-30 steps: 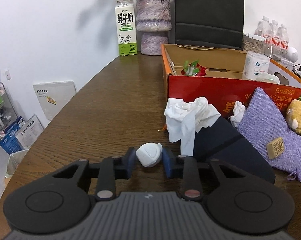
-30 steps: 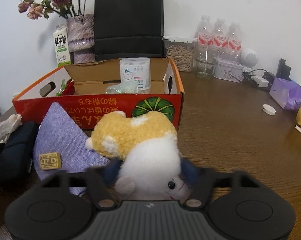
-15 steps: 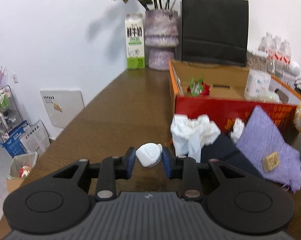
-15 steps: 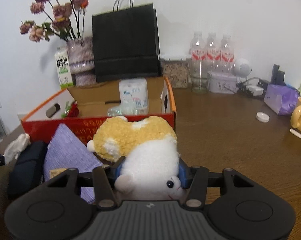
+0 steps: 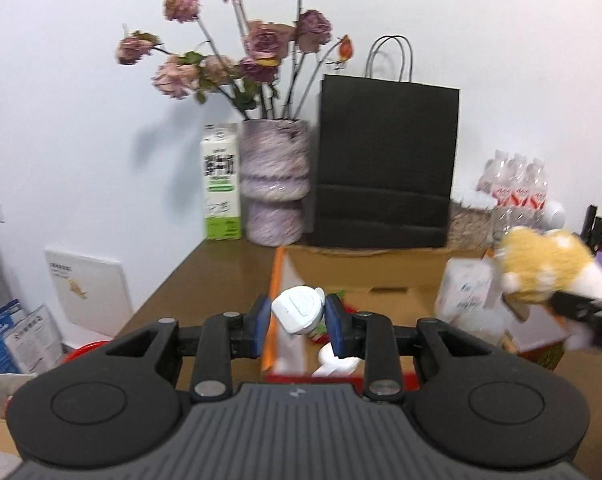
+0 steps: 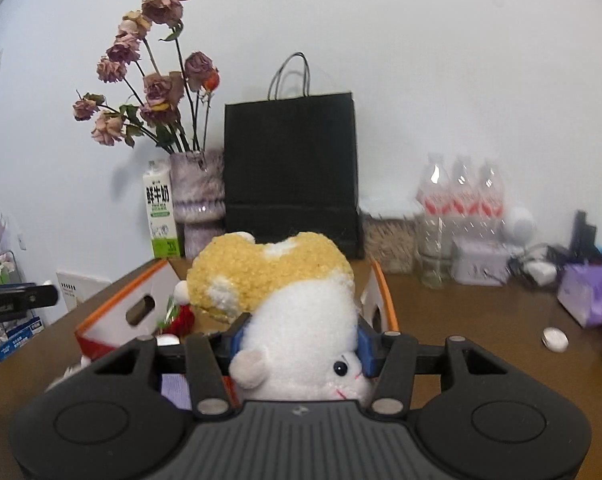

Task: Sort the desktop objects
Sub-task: 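Carry the white cap into the box while right carries the plush toy there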

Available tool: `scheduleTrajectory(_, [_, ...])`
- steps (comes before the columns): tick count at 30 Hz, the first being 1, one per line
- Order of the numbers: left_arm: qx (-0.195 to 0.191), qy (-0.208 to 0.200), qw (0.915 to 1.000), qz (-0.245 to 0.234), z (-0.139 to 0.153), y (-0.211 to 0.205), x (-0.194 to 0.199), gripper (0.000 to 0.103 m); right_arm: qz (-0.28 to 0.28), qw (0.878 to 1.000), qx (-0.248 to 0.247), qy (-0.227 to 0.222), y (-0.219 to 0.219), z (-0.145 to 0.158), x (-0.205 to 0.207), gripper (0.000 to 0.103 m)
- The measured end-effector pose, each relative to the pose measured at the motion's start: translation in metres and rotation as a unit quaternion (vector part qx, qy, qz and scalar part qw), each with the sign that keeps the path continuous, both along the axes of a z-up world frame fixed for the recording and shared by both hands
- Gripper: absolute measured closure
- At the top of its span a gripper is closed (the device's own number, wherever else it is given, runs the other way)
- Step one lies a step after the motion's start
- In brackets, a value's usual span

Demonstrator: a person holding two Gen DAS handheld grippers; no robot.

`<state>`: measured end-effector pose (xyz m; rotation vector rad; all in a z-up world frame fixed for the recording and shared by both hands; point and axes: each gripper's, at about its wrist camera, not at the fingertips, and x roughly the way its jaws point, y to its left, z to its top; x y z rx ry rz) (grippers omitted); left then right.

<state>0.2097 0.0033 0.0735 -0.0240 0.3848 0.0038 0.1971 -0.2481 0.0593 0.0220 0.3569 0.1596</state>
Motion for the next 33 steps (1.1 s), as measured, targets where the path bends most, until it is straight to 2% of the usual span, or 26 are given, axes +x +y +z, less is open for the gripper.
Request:
scheduleTrajectory(4, [-0.004,0.010,0.9999,-0.007,-0.002,-0.016,0.031,0.073,-0.004,1.000,-0.006,0.011,0.007,-0.005,0.033,0.053])
scheduleTrajectory(12, [-0.018,0.063,0.9978,-0.009,-0.028,-0.029,0.091,0.073,-0.012,0.997,-0.008,0.075,0.011,-0.030,0.096,0.053])
scheduleTrajectory(15, [-0.021,0.078,0.9967,-0.008,-0.042,-0.033,0.100,0.073,-0.019,0.996,-0.003,0.086,0.007,-0.042,0.106,0.053])
scheduleTrajectory(20, [0.000,0.101,0.9948,-0.012,-0.059,-0.037,0.107,0.073,-0.029,0.995,-0.016,0.091,0.001,-0.058,0.112,0.053])
scheduleTrajectory(28, [0.011,0.122,0.9924,-0.012,-0.070,-0.038,0.111,0.073,-0.027,0.995,-0.015,0.092,-0.002,-0.061,0.114,0.052])
scheduleTrajectory(31, [0.017,0.109,0.9937,-0.015,-0.066,-0.039,0.108,0.069,-0.021,0.996,-0.014,0.086,0.000,-0.055,0.110,0.049])
scheduleTrajectory(32, [0.020,0.104,0.9942,-0.015,-0.064,-0.040,0.106,0.066,-0.020,0.996,-0.012,0.084,0.000,-0.053,0.109,0.044])
scheduleTrajectory(33, [0.024,0.100,0.9946,-0.014,-0.062,-0.041,0.105,0.058,-0.020,0.996,-0.009,0.082,-0.001,-0.051,0.108,0.035])
